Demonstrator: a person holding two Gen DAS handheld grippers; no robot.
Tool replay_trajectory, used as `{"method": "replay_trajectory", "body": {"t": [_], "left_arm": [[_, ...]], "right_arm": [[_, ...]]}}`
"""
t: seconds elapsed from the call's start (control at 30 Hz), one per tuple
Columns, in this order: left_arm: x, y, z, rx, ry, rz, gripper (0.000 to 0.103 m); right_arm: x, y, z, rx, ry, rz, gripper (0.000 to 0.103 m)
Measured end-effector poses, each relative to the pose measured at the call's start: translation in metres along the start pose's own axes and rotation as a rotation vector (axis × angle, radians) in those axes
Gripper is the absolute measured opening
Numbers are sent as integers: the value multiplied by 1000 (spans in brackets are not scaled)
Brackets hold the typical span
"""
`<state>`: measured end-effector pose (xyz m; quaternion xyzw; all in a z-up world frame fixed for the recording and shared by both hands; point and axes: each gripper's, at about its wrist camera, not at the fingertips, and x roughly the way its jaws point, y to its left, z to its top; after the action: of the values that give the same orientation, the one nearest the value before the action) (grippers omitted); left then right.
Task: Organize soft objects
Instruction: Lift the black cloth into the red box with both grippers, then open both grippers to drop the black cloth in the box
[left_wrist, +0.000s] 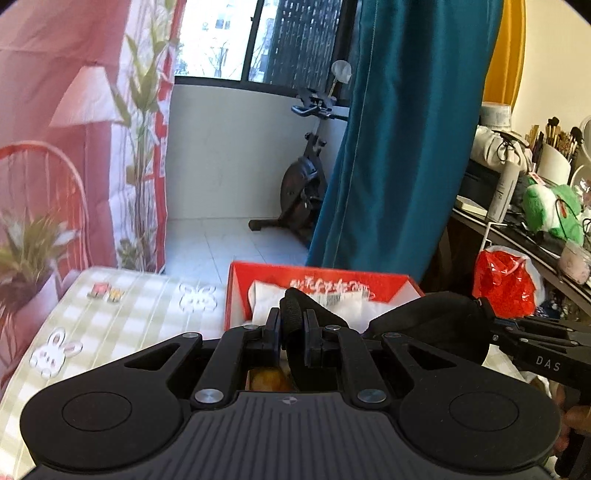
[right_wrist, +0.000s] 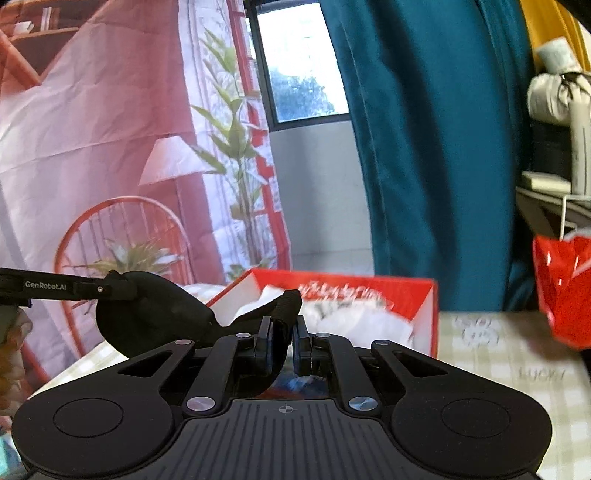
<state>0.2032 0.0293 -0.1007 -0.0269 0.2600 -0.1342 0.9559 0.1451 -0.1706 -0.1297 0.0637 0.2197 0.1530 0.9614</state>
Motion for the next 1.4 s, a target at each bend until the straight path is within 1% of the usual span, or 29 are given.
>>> {"method": "replay_trajectory", "body": {"t": [0.1, 0.27, 0.4, 0.6, 0.7, 0.8, 0.97, 1.07, 1.1, 1.17, 1.2, 1.23, 1.4], "left_arm": [[20, -3, 8, 11, 12, 15, 12], [60, -5, 9, 25, 96, 14, 12], [82, -8, -2, 34, 135, 3, 12], [107, -4, -20, 44, 198, 0, 12], [115, -5, -27, 65, 237, 5, 12], [119, -4, -33, 74, 261, 11, 12], [121, -4, -36, 79, 279, 22, 12], [118, -6, -35, 81, 281, 13, 13], [117, -6, -34, 81, 283, 8, 16], [116, -7, -31, 82, 288, 6, 33], [113, -8, -30, 83, 283, 8, 48], [109, -8, -28, 86, 272, 9, 54], [85, -13, -21, 112, 229, 3, 54]], "right_arm": [[14, -8, 10, 17, -7, -24, 9], [41, -19, 14, 36, 28, -47, 9], [62, -26, 5, 54, 81, -68, 9], [84, -33, -16, 50, 143, -107, 9], [90, -32, -25, 14, 170, -121, 9], [95, -34, -32, 23, 194, -127, 9], [100, -37, -37, 28, 215, -137, 9], [100, -37, -37, 27, 215, -145, 9], [99, -38, -37, 25, 216, -149, 12], [97, -38, -36, 18, 218, -169, 19], [95, -38, -35, 16, 215, -176, 24], [93, -38, -35, 15, 208, -183, 25], [75, -38, -32, 17, 181, -191, 32]]}}
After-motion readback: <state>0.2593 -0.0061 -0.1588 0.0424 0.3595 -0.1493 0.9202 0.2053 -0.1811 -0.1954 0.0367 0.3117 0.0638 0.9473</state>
